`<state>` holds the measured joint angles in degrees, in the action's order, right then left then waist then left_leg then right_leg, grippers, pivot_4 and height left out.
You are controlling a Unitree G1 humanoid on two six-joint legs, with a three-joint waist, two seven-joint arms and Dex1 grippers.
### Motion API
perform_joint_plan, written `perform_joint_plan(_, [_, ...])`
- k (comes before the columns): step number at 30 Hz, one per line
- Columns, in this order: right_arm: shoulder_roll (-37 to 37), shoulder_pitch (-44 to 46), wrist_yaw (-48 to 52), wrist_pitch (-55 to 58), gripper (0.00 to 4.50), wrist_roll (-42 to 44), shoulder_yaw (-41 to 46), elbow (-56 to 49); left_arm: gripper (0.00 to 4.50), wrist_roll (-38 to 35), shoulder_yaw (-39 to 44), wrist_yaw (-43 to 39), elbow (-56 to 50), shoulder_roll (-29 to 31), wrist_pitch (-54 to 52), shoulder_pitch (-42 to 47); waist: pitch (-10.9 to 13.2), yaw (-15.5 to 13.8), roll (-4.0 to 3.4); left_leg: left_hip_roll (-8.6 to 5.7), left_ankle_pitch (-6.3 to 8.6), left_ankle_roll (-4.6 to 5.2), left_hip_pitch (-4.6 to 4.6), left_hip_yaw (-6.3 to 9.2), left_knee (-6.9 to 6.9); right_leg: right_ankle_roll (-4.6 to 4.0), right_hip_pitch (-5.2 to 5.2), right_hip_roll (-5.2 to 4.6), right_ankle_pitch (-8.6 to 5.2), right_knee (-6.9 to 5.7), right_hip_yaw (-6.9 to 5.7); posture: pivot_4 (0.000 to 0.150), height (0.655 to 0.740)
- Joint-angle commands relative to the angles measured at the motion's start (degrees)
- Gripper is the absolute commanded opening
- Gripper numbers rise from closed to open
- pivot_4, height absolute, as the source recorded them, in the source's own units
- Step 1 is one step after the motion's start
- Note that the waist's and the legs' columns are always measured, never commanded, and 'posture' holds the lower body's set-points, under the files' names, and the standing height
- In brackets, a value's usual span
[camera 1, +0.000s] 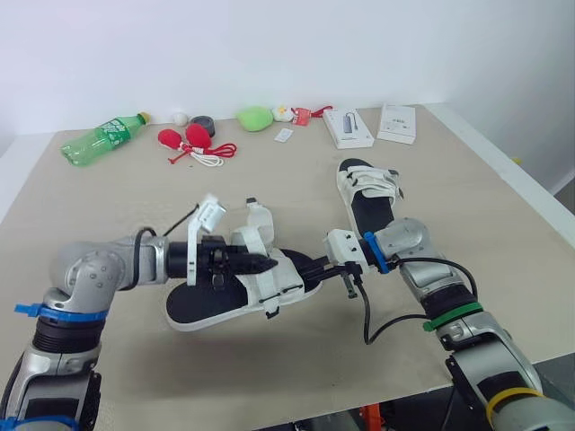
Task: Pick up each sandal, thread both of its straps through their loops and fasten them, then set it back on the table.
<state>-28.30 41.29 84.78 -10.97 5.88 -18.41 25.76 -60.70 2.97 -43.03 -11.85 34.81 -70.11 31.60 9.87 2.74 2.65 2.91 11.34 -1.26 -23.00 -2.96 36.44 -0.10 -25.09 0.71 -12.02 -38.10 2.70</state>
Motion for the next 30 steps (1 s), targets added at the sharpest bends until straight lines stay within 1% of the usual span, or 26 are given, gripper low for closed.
perform_joint_plan(1, [-0.5, 0.2, 0.0, 0.0, 0.0, -1.6, -0.7, 1.4, 2.4, -0.1, 1.3, -0.4, -0.4, 0.0, 0.9, 0.7, 0.0, 0.0, 0.0, 0.0, 0.0, 0.0, -0.01, 0.0, 0.0, 0.01, 0.0, 0.0, 0.0, 0.0, 0.0, 0.15, 0.74])
perform_joint_plan(2, [-0.5, 0.3, 0.0, -0.1, 0.0, -1.6, -0.7, 1.4, 2.4, -0.3, 1.5, -0.2, -0.2, -0.3, 0.9, 0.7, 0.0, 0.0, 0.0, 0.0, 0.0, 0.0, -0.01, 0.01, 0.0, 0.01, 0.0, 0.0, 0.0, 0.0, -0.01, 0.15, 0.74])
perform_joint_plan(4, [-0.5, 0.3, 0.0, -0.1, 0.0, -1.6, -0.7, 1.5, 1.91, -0.3, 1.5, -0.4, -0.1, -0.5, 0.9, 0.5, 0.0, 0.0, 0.0, 0.0, 0.0, 0.0, -0.01, 0.01, 0.0, 0.02, 0.0, 0.0, 0.01, 0.0, -0.02, 0.15, 0.74])
perform_joint_plan(5, [-0.6, 0.2, 0.1, -0.1, 0.0, -1.6, -0.7, 1.5, 1.5, -0.2, 1.2, -0.6, -0.4, -0.5, 1.0, 0.0, 0.0, 0.0, 0.0, 0.0, 0.0, 0.0, -0.01, 0.01, 0.01, 0.03, 0.0, -0.01, 0.02, 0.0, -0.01, 0.15, 0.74])
perform_joint_plan(6, [-0.7, 0.2, 0.1, -0.2, 0.0, -1.6, -0.7, 1.5, 1.26, -0.2, 1.0, -0.8, -0.8, -0.5, 1.1, -0.5, 0.0, 0.0, 0.0, 0.0, 0.0, 0.0, -0.01, 0.01, 0.01, 0.03, 0.0, -0.01, 0.02, 0.0, -0.01, 0.15, 0.74])
perform_joint_plan(8, [-0.7, 0.2, 0.1, -0.1, 0.0, -1.6, -0.7, 1.5, 0.26, -0.1, 0.3, -1.2, -1.9, -0.2, 1.0, -1.8, 0.0, 0.0, 0.0, 0.0, 0.0, 0.0, 0.0, 0.01, 0.01, 0.03, 0.0, -0.01, 0.02, 0.0, 0.0, 0.15, 0.74])
perform_joint_plan(9, [-0.8, 0.2, 0.1, -0.1, 0.0, -1.6, -0.7, 1.5, 0.12, -0.1, 0.0, -1.2, -2.4, -0.2, 0.9, -2.3, 0.0, 0.0, 0.0, 0.0, 0.0, 0.0, 0.0, 0.0, 0.01, 0.03, 0.0, -0.01, 0.02, 0.0, 0.0, 0.15, 0.74])
perform_joint_plan(14, [-0.9, 0.0, 0.2, 0.0, 0.0, -1.6, -0.7, 1.3, 0.12, 0.5, -1.5, -1.2, -4.7, -0.3, 1.3, -5.1, 0.0, 0.0, 0.0, 0.0, 0.0, 0.0, -0.01, 0.01, 0.01, 0.02, 0.0, -0.01, 0.01, 0.0, -0.01, 0.15, 0.74])
perform_joint_plan(19, [-1.0, -0.2, 0.3, 0.0, 0.0, -1.6, -0.8, 1.2, 0.12, -0.3, -2.0, 0.1, -7.3, -1.6, 0.9, -6.9, 0.0, 0.0, 0.0, 0.0, 0.0, 0.0, -0.01, 0.01, 0.01, 0.01, 0.0, -0.01, 0.01, 0.0, 0.01, 0.15, 0.74])
perform_joint_plan(21, [-1.1, -0.2, 0.4, -0.1, 0.0, -1.6, -0.8, 1.2, 0.12, -0.1, -2.3, -0.2, -8.3, -0.9, 0.6, -7.2, 0.0, 0.0, 0.0, 0.0, 0.0, 0.0, -0.01, 0.01, 0.01, 0.01, 0.0, -0.01, 0.01, 0.0, 0.0, 0.15, 0.74])
perform_joint_plan(24, [-1.0, 0.0, 0.5, -0.4, 0.0, -1.8, -0.8, 1.7, 0.88, 0.0, -2.3, -1.2, -9.5, 0.4, 0.7, -7.2, 0.0, 0.0, 0.0, 0.0, 0.0, 0.0, 0.0, 0.03, 0.01, 0.0, 0.0, 0.0, 0.0, 0.0, -0.01, 0.15, 0.74])
perform_joint_plan(27, [-0.9, 0.1, 0.4, -0.5, 0.0, -1.8, -0.9, 2.0, 2.34, 0.1, -2.6, -2.9, -10.1, 2.5, 0.7, -6.6, 0.0, 0.0, 0.0, -0.01, 0.0, 0.0, 0.0, 0.02, 0.01, -0.04, 0.01, -0.01, -0.02, 0.0, -0.01, 0.15, 0.74])
perform_joint_plan(29, [-0.8, 0.2, 0.4, -0.6, 0.0, -1.8, -0.9, 2.0, 2.9, 1.1, -2.8, -6.0, -10.7, 5.9, 1.4, -5.4, 0.0, 0.0, 0.01, -0.01, 0.0, 0.0, 0.0, 0.0, 0.01, -0.14, 0.0, -0.01, -0.08, 0.0, 0.01, 0.15, 0.74])
perform_joint_plan(30, [-0.8, 0.2, 0.4, -0.7, 0.0, -1.8, -0.9, 2.0, 3.46, 1.5, -2.7, -7.7, -10.8, 7.9, 1.8, -4.8, 0.0, 0.0, 0.01, -0.02, 0.0, 0.0, 0.01, 0.01, 0.01, -0.22, 0.01, -0.02, -0.13, -0.01, 0.01, 0.15, 0.74])
